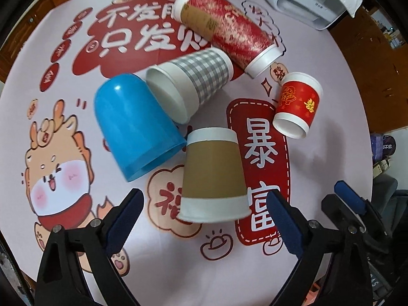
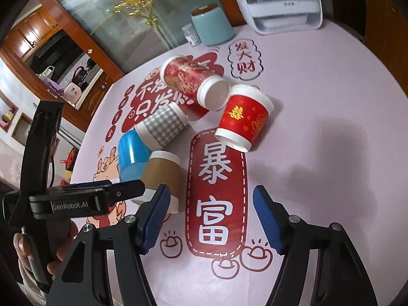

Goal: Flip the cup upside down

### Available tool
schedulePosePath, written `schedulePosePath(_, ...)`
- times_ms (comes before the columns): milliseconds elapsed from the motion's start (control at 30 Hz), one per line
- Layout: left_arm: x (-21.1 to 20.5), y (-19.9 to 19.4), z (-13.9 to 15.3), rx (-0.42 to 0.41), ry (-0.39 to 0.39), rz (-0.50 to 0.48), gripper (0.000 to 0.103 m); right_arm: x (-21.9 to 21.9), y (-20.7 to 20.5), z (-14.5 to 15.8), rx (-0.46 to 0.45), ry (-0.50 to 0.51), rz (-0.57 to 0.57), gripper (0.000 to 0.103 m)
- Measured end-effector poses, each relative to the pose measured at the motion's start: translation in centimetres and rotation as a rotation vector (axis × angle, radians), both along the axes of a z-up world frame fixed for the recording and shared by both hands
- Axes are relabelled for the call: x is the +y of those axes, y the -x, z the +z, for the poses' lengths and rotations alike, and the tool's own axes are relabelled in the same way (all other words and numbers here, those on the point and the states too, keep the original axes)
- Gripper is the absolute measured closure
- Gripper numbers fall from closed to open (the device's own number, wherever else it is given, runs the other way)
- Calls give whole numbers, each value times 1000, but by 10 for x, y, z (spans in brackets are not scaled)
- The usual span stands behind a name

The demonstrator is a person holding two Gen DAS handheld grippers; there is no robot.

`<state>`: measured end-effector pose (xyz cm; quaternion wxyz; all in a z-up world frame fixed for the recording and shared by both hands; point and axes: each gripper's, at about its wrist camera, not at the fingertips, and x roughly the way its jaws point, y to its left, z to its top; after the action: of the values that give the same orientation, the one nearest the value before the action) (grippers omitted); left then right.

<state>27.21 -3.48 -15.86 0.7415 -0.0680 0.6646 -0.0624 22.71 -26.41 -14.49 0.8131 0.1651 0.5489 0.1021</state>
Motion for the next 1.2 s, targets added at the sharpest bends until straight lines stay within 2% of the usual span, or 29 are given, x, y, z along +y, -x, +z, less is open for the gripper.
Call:
schedulePosePath(200, -8, -15, -18, 89, 13, 1, 21, -9, -7, -25, 50, -25, -16, 34)
schedulePosePath(367, -13, -28, -32, 139, 4, 8, 24, -11, -9, -37, 64, -31, -15, 34)
schedulePosePath(533, -19, -38, -46, 192, -5, 6, 39, -14, -6, -43, 75, -41, -22, 34)
schedulePosePath(700, -22, -43, -46, 198, -11, 18, 41, -18, -1, -46, 83, -54, -33, 34)
schedulePosePath(1000, -28, -29, -23, 159, 15, 18, 41, -24, 17, -38, 76, -71, -39, 34)
schedulePosePath(1200, -27, 7, 6, 121, 70, 28, 41, -24, 42, -20, 47, -64, -45, 34)
